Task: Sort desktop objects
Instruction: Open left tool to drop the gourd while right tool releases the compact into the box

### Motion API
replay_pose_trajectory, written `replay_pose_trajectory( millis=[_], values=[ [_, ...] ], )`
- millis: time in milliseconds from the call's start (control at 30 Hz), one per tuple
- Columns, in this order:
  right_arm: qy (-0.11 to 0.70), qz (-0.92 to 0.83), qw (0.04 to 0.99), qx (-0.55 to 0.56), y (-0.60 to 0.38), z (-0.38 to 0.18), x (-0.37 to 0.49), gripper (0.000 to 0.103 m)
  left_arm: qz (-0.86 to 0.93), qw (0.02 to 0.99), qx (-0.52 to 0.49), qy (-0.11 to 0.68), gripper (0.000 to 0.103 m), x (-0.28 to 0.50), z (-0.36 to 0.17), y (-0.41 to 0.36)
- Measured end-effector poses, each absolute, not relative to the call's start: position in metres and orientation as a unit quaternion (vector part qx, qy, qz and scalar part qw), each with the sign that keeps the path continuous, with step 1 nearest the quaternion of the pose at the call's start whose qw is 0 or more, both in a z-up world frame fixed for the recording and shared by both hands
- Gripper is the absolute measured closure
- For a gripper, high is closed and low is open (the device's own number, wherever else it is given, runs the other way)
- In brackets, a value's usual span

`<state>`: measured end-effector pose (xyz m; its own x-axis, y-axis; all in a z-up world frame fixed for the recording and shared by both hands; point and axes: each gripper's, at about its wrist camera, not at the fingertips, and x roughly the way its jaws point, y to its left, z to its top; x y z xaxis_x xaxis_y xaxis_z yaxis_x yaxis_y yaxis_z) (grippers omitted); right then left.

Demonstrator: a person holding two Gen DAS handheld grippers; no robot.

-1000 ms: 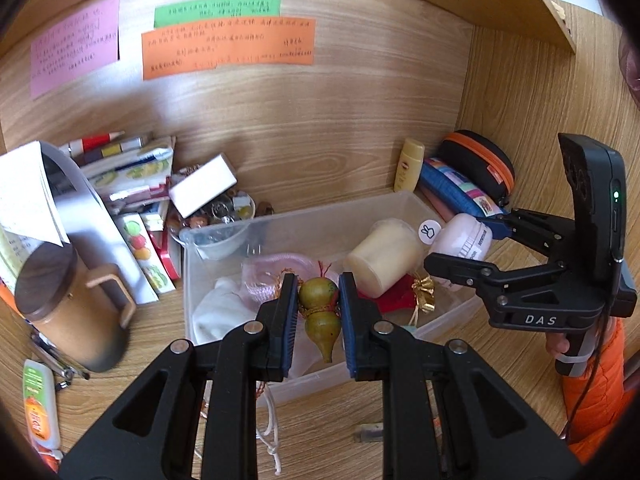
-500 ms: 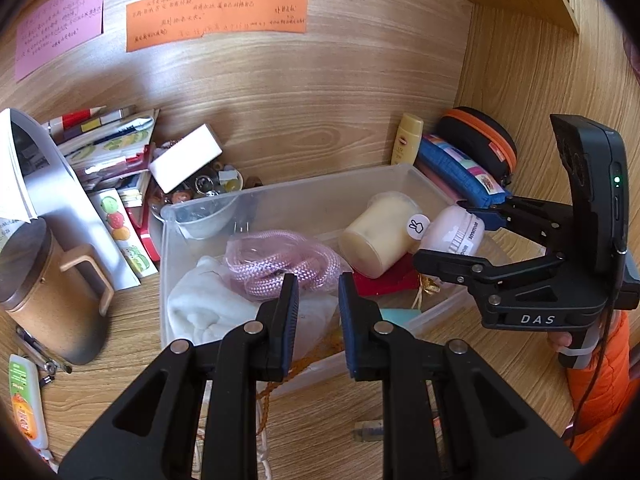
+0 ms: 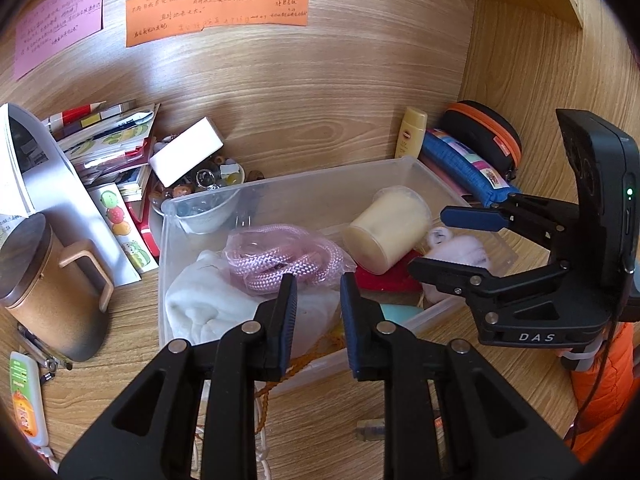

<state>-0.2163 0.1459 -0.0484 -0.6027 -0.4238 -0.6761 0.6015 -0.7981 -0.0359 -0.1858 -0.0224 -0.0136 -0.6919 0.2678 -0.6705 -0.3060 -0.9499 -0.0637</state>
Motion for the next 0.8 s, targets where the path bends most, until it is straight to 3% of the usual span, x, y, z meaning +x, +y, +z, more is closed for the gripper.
replay_pose_trajectory(
  millis=[200,333,400,600,733,800],
  values=[
    [0.136,-0.886,0.290,0.335,0.143,-0.046,-0.212,0.040,0.923,0.150,-0.354,0.032,0.068,-0.180,-0.010,-0.022],
    [0.142,-0.890,0.287,0.325,0.143,-0.043,-0.208,0.024,0.927,0.141,-0.345,0.042,0.059,-0.175,-0.006,-0.020],
    [0.147,-0.891,0.289,0.317,0.141,-0.040,-0.204,0.024,0.931,0.132,-0.337,0.047,0.048,-0.170,-0.003,-0.020],
    [0.155,-0.891,0.293,0.311,0.137,-0.036,-0.200,0.022,0.940,0.109,-0.320,0.051,0.031,-0.157,0.005,-0.025],
    [0.161,-0.893,0.289,0.305,0.137,-0.032,-0.194,0.019,0.944,0.094,-0.312,0.050,0.025,-0.148,0.009,-0.031],
    [0.166,-0.895,0.286,0.301,0.136,-0.028,-0.190,0.016,0.946,0.086,-0.309,0.049,0.016,-0.143,0.011,-0.033]
  ],
)
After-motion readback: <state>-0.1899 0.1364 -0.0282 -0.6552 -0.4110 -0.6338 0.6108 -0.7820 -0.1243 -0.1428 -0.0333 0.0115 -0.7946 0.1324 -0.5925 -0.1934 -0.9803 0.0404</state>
